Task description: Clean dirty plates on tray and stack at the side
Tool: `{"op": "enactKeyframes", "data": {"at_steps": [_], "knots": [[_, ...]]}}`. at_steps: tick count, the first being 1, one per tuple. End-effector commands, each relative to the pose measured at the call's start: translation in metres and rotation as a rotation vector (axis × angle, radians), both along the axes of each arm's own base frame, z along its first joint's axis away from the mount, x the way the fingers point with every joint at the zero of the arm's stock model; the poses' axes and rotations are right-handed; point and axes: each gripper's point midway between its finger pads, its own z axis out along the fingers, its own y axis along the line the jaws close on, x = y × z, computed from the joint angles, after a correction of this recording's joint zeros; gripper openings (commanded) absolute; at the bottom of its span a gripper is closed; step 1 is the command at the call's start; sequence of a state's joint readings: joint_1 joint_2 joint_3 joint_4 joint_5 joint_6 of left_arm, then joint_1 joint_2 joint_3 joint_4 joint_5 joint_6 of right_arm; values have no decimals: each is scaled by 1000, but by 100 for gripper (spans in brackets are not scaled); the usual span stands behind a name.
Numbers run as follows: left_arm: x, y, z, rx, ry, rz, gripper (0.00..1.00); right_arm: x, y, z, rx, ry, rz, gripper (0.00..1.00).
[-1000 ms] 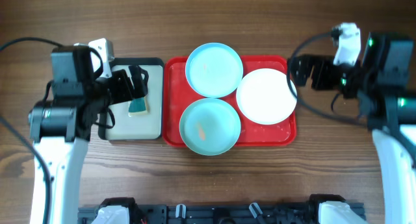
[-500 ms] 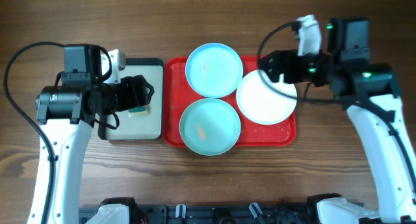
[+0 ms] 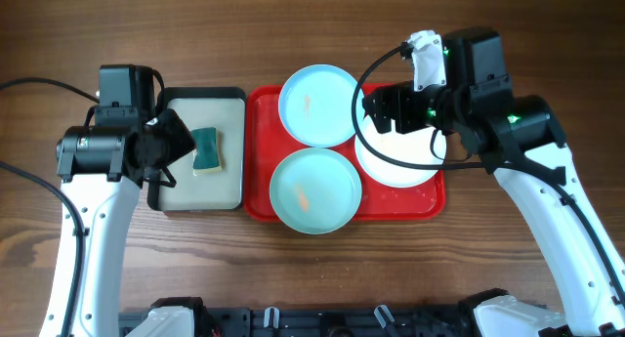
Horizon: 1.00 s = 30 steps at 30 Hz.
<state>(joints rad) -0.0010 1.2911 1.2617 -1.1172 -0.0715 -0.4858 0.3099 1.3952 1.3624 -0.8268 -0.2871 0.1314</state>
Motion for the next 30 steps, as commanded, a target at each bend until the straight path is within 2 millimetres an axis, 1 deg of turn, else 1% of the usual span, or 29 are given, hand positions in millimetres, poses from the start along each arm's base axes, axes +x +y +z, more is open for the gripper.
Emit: {"op": "enactKeyframes", "data": {"at_steps": [1,2,4,5,6,8,10,11,13,14,16,17,18,20,22,26,27,28,30], "knots": [[6,5,6,23,-24,30,47,8,-3,5,-25,-29,-23,72],[6,5,6,23,-25,30,48,13,-7,3,-45,-40,-45,59],[6,5,6,24,-24,29,50,22,-8,1,-54,-55,-60,45],[6,5,6,24,-24,29,49,27,-6,-2,-52,-57,-60,42],[6,5,6,23,-25,30,49,33,-4,-7,-54,-53,-60,37],[6,5,6,24,-24,29,50,45,-1,-21,-68,-27,-57,30],[6,5,6,24,-24,29,51,56,2,-25,-84,-6,-49,25],[6,5,6,25,-25,27,51,62,4,-21,-94,-2,-39,25],[6,5,6,25,-25,27,51,76,9,-7,-99,0,-34,25],[6,5,6,25,-26,27,51,83,11,0,-107,-8,-22,29],[6,5,5,25,-24,27,51,95,12,5,-124,-6,-26,44],[6,5,5,25,-23,27,51,98,13,2,-132,-1,-18,52],[5,5,5,25,-19,27,50,100,14,-7,-145,14,-8,60],[3,5,3,25,-8,27,48,102,15,-21,-165,40,9,65],[1,5,-1,25,12,26,46,106,16,-32,-176,56,17,67],[-2,5,-16,26,40,26,44,110,16,-55,-193,102,19,68],[-3,5,-20,26,44,26,45,110,17,-64,-199,120,20,71],[-4,5,-22,26,50,26,44,111,17,-72,-204,134,22,68],[-5,5,-26,26,60,26,41,115,16,-88,-220,158,19,56]]}}
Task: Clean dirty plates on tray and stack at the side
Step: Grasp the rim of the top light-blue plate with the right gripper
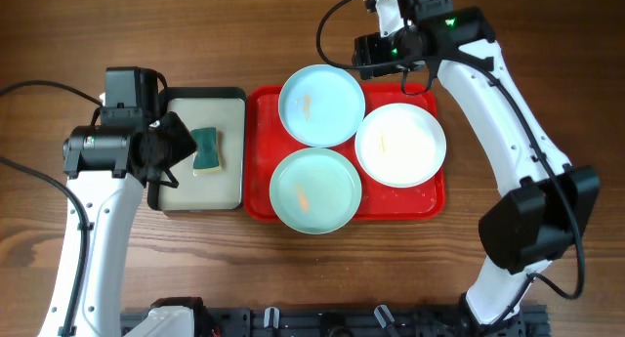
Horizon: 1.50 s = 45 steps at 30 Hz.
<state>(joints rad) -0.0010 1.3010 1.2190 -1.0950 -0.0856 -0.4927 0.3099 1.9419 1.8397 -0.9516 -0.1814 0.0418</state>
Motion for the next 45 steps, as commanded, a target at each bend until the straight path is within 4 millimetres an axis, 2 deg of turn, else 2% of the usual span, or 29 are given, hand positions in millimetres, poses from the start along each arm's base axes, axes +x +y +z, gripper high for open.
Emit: {"op": "enactKeyframes", "data": {"at_steps": [1,4,5,10,17,28,33,38,41,45], "knots": [[-4,3,-12,16,33,13,41,9,-3,-37,-61,45,-4,53],[-2,3,-12,16,28,14,40,15,-10,-70,-124,92,-24,40],[-1,3,-12,16,25,14,40,15,-10,-76,-128,103,-23,37],[3,3,-12,16,16,14,38,11,-10,-116,-155,185,-17,35],[5,3,-25,16,63,13,38,1,-10,-148,-156,241,-11,31],[9,3,-30,16,68,13,38,-5,-2,-163,-97,258,-6,26],[9,3,-30,16,68,13,38,-2,-1,-163,-91,250,-14,14],[9,3,-30,16,69,13,37,-4,-1,-167,-83,258,-38,16],[9,3,-30,16,69,13,37,-2,-1,-169,-79,250,-40,9],[9,3,-30,16,68,13,37,-3,-1,-170,-80,255,-42,10]]}}
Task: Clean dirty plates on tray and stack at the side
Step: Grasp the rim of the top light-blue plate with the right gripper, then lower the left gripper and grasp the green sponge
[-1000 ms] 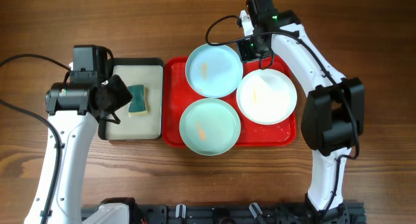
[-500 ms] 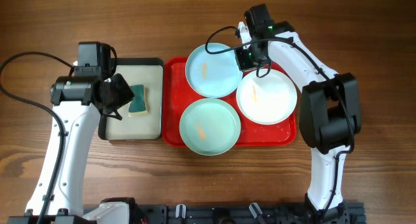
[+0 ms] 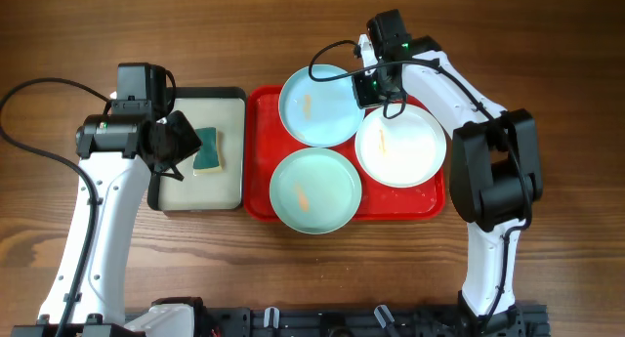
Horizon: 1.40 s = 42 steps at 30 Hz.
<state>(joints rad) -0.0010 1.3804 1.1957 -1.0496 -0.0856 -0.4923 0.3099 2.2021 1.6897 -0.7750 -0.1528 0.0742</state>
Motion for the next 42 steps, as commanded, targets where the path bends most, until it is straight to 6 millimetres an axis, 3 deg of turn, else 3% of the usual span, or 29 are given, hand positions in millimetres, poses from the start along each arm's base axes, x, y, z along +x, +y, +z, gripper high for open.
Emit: {"op": "enactKeyframes", "data": {"at_steps": [1,4,10,13,21,24,33,42], "knots": [[-1,3,-4,17,11,13,37,-6,3,-12,7,30,-3,10],[1,3,-3,30,7,-27,30,-4,3,-11,9,23,-3,4],[6,-8,-6,23,8,-186,30,-3,4,-11,11,17,-3,4],[14,-17,-23,-5,46,-285,22,-2,4,-11,12,14,-3,4],[40,-21,-90,-8,160,-415,39,-2,4,-10,13,12,-3,4],[44,-23,-105,-13,178,-465,41,-2,4,-10,13,12,-3,4],[47,-17,-128,-26,216,-440,40,-2,4,-10,13,12,-2,4],[45,-16,-138,-34,217,-409,34,-2,4,-10,13,12,-2,4]]}}
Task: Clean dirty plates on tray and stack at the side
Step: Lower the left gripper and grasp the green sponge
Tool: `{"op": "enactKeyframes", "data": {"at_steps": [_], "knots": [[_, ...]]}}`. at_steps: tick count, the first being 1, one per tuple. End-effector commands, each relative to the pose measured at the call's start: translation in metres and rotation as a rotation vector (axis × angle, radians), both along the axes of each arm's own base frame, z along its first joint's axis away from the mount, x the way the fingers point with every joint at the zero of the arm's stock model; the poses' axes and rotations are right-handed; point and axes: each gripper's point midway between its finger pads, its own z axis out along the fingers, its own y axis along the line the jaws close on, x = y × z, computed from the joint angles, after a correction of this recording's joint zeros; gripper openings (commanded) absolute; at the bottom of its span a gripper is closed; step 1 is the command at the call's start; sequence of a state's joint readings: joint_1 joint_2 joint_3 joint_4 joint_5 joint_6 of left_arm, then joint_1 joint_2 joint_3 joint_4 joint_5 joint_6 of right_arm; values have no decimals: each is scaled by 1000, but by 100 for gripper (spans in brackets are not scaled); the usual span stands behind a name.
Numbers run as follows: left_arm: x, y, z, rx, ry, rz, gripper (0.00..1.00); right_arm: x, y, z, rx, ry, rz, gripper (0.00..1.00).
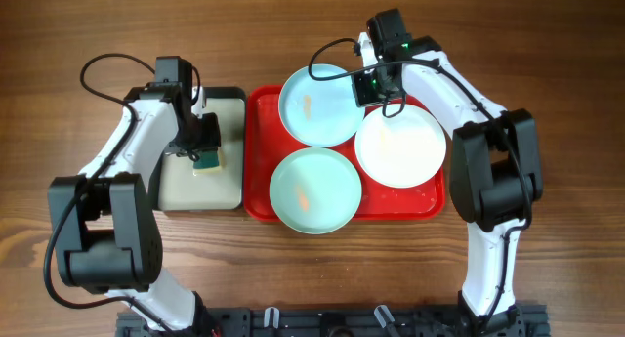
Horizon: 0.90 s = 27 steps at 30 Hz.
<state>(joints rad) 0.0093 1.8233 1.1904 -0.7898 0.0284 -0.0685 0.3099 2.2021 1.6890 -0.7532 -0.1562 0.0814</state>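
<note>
On the red tray (256,171) lie three plates, each with a small orange smear: a light blue plate (317,107) at the back, a pale teal plate (314,190) at the front and a white plate (402,147) on the right. A green sponge (208,163) rests in the beige tray (220,186) to the left. My left gripper (202,147) points down onto the sponge's far end and hides most of it. My right gripper (363,89) sits at the blue plate's right rim. Neither gripper's jaws show clearly.
The beige tray butts against the red tray's left side. Bare wooden table (547,63) lies right of the red tray, behind both trays and along the front. Black cables loop over both arms.
My left arm has swung in over the beige tray, and its gripper is now down on the sponge instead of beside it. The right arm and all three plates are unchanged.
First my right gripper hovered over the white plate and the left waited beside the sponge tray. The right gripper was then behind the red tray, then at the blue plate's right rim, where it stays. The left gripper has now come onto the sponge.
</note>
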Motion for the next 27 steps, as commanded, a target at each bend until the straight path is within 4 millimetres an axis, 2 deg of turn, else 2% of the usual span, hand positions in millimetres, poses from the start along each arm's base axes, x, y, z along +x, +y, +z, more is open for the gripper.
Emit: {"op": "enactKeyframes", "data": {"at_steps": [1,5,8,9,12,17,20,23,25,26,27], "knots": [[-9,-1,-16,-18,24,22,34,-6,2,-12,1,29,4,5],[-15,-1,-30,-18,19,22,34,-6,2,-12,2,27,4,4],[-18,-1,-33,-18,24,22,30,-5,3,-11,3,25,3,4],[-18,-1,-34,-18,22,22,26,-5,3,-11,3,25,3,4],[-17,-1,-34,-19,16,22,4,-5,3,-12,3,25,3,4],[-12,-1,-26,-18,-8,21,4,-5,3,-12,3,25,4,5],[-3,0,-4,-18,-59,21,4,-5,3,-12,3,25,6,5],[10,0,40,-17,-168,20,4,-6,3,-12,2,26,6,5],[13,0,75,-16,-270,19,4,-6,3,-12,2,26,6,5],[13,0,85,-16,-300,19,4,-6,3,-12,2,26,6,6],[13,0,97,-16,-333,18,4,-6,3,-12,2,26,6,11]]}}
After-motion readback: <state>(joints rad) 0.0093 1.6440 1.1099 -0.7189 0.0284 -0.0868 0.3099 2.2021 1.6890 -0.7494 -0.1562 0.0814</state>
